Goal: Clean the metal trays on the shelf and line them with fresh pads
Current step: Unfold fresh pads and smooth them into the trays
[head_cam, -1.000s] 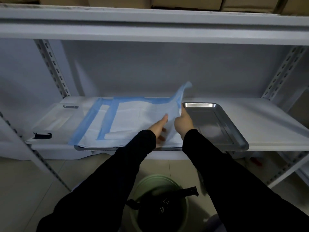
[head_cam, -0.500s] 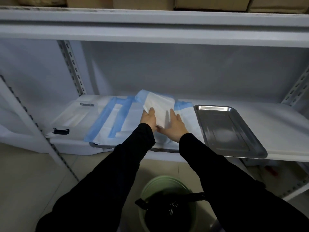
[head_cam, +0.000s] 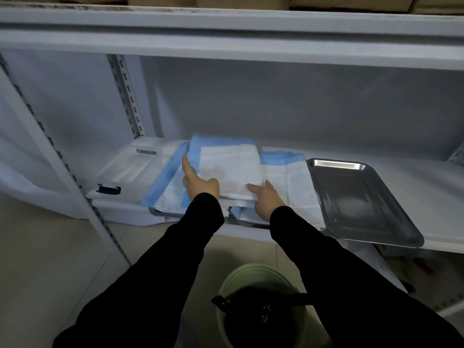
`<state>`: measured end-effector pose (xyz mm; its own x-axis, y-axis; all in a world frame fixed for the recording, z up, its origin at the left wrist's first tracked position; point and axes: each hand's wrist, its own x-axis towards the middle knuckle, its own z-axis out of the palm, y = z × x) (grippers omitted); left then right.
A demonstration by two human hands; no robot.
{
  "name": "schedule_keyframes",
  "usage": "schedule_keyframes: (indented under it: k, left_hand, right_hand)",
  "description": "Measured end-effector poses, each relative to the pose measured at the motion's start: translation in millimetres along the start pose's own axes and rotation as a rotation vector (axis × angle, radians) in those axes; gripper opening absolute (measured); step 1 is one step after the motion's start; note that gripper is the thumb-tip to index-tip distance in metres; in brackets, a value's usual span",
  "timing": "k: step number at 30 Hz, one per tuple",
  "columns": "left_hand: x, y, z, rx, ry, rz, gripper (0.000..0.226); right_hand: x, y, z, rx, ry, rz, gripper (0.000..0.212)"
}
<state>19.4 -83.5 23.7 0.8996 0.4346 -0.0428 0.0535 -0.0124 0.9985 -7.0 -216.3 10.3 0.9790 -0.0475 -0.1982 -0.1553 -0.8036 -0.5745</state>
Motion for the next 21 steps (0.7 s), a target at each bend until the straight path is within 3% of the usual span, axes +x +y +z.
schedule_keyframes:
  k: [5, 6, 8, 11, 14, 16, 19, 21]
  left_hand:
    - [16, -2, -6, 0.214, 0.029, -0.087, 0.023]
    - [19, -3, -7, 0.258, 0.018, -0.098, 0.021]
    - [23, -4, -8, 0.382, -0.009, -0.105, 0.024]
    - [29, -10, -10, 0.580, -0.046, -0.099, 0.040]
    - [32, -13, -13, 0.711, -0.096, -0.118, 0.050]
    - [34, -11, -15, 0.724, -0.100, -0.146, 0.050]
    - [38, -8, -17, 0.708, -0.112, -0.195, 0.048]
    - [40, -6, -17, 0.673, -0.120, -0.230, 0.047]
  right_hand:
    - [5, 1, -3, 0.110, 0.018, 0.078, 0.049]
    - [6, 0, -4, 0.184, 0.021, 0.114, 0.041]
    - [7, -2, -8, 0.372, 0.036, 0.188, 0.021]
    - [7, -3, -13, 0.833, 0.124, 0.289, 0.011]
    - [11, -3, -12, 0.872, 0.144, 0.303, 0.043]
    - [10, -2, -10, 0.864, 0.152, 0.354, 0.053]
    - [13, 1, -13, 0.909, 0.109, 0.422, 0.024]
    - [15, 5, -11, 0.905, 0.110, 0.436, 0.019]
